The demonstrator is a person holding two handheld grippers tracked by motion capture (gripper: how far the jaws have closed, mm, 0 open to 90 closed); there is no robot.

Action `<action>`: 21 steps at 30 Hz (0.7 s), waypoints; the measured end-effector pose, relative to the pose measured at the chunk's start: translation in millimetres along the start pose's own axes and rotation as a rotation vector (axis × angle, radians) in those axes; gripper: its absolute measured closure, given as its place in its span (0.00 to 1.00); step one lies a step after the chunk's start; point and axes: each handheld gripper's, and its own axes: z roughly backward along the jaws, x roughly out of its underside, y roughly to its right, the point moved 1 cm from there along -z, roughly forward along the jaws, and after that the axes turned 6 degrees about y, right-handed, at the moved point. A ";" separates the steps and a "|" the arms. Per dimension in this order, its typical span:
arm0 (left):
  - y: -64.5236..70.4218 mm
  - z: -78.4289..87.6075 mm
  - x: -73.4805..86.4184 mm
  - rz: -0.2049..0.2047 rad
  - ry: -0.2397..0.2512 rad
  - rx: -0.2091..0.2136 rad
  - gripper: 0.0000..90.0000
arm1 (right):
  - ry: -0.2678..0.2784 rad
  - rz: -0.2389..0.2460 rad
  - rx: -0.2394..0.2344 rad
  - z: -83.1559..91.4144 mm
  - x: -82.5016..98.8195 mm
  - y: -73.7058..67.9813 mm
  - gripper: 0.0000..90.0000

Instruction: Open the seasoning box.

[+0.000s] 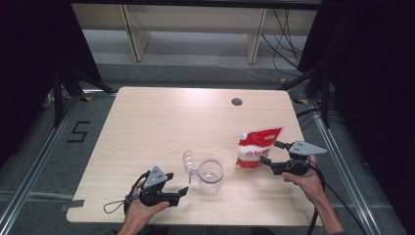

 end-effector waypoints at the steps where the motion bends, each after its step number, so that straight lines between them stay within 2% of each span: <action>1: -0.7 0.6 -0.2 -0.011 -0.005 0.003 0.27 | -0.016 -0.018 -0.007 -0.3 -0.3 -1.0 0.19; 3: 0.0 0.1 0.0 0.010 0.005 -0.004 0.27 | 0.000 0.020 -0.011 -3.1 -0.4 2.0 0.18; 4: 0.0 0.2 0.1 0.011 0.004 -0.003 0.27 | -0.021 -0.012 -0.016 -4.6 0.6 -2.0 0.18; 5: 0.1 0.8 0.0 0.008 -0.003 -0.006 0.27 | -0.007 0.003 -0.024 -6.6 1.1 -1.1 0.18; 6: -0.2 0.5 0.3 0.007 -0.001 0.001 0.27 | -0.016 0.003 -0.024 -6.9 1.3 -1.2 0.18; 7: 0.0 0.6 -0.2 0.003 -0.003 -0.003 0.27 | 0.007 0.001 -0.007 -8.9 2.0 -1.7 0.18; 8: 0.5 -0.1 -0.2 0.010 0.001 -0.004 0.27 | -0.004 0.002 -0.030 -9.0 1.8 -0.8 0.19; 10: 0.3 -0.6 0.0 0.000 0.003 0.001 0.27 | -0.013 -0.022 -0.034 -9.7 2.2 -1.9 0.21; 11: 0.7 0.1 0.3 0.003 -0.004 -0.001 0.27 | -0.006 0.006 -0.044 -11.0 2.3 -0.2 0.22; 12: 0.8 0.0 0.2 0.005 -0.002 -0.001 0.27 | -0.020 -0.027 -0.046 -11.0 2.7 -3.6 0.24; 13: 0.7 -0.1 -0.1 0.007 0.000 -0.001 0.27 | 0.001 0.007 -0.048 -13.1 3.1 -2.2 0.25; 14: 0.3 -0.4 -0.3 0.000 0.003 -0.004 0.27 | -0.006 0.019 -0.057 -13.0 3.4 -1.5 0.25; 16: 0.2 0.2 0.2 0.000 -0.003 -0.001 0.28 | 0.003 -0.004 -0.035 -13.3 4.1 -2.6 0.26; 18: 0.7 0.1 -0.1 0.007 0.001 0.000 0.28 | -0.006 -0.031 -0.031 -11.3 3.9 -4.3 0.28; 19: 0.7 0.0 -0.2 0.007 0.000 -0.001 0.28 | 0.005 -0.010 -0.037 -11.2 4.6 -3.9 0.30; 20: 0.9 0.0 -0.1 0.007 0.000 -0.001 0.28 | 0.002 -0.032 -0.023 -10.4 4.8 -6.7 0.32; 21: 1.1 0.3 0.1 0.005 -0.003 0.000 0.28 | 0.014 -0.008 -0.030 -10.6 4.9 -5.6 0.33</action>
